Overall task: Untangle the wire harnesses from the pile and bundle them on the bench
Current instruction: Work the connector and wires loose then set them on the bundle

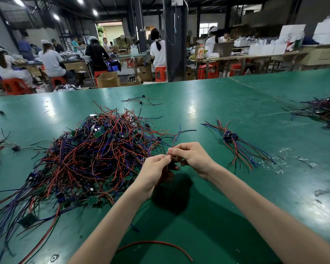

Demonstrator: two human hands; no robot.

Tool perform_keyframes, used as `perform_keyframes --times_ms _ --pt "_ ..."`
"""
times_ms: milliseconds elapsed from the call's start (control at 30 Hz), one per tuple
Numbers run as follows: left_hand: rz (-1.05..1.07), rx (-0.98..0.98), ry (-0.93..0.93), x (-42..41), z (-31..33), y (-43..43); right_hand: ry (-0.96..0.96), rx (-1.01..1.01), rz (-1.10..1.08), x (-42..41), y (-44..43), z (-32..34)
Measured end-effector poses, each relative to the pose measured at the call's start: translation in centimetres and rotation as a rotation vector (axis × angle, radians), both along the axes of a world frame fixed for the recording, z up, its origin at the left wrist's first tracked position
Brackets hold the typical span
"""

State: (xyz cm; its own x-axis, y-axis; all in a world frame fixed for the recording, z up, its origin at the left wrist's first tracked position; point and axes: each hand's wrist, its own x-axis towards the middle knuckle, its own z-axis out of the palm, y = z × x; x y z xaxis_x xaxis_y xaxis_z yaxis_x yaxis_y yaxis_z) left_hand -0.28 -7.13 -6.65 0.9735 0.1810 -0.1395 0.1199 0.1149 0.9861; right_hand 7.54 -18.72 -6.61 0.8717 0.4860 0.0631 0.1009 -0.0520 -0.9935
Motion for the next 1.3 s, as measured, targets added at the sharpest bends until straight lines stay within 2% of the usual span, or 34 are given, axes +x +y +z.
perform_keyframes --times_ms 367,533,700,900,1000,1133,1300 --pt "0.018 -0.206 0.04 0.2 -0.1 0.6 0.142 0.078 0.059 0.0 0.4 -0.2" --pt "0.022 -0.286 0.06 0.5 -0.2 0.8 0.329 0.2 0.145 0.0 0.0 0.1" --pt "-0.03 -0.292 0.077 0.7 -0.2 0.7 0.423 0.224 0.182 -0.3 -0.4 0.5" --pt "-0.049 -0.264 0.134 0.8 -0.4 1.2 0.407 0.201 0.253 -0.6 -0.3 0.5" --pt "-0.052 -0.232 0.133 0.9 -0.5 1.1 0.371 0.202 0.173 -0.4 0.0 0.4" --pt "-0.054 -0.235 0.139 1.0 -0.3 1.0 0.19 0.117 -0.045 -0.1 0.2 0.2" --pt "-0.06 -0.172 0.125 1.1 -0.3 0.9 0.201 0.185 -0.216 0.4 0.5 0.3"
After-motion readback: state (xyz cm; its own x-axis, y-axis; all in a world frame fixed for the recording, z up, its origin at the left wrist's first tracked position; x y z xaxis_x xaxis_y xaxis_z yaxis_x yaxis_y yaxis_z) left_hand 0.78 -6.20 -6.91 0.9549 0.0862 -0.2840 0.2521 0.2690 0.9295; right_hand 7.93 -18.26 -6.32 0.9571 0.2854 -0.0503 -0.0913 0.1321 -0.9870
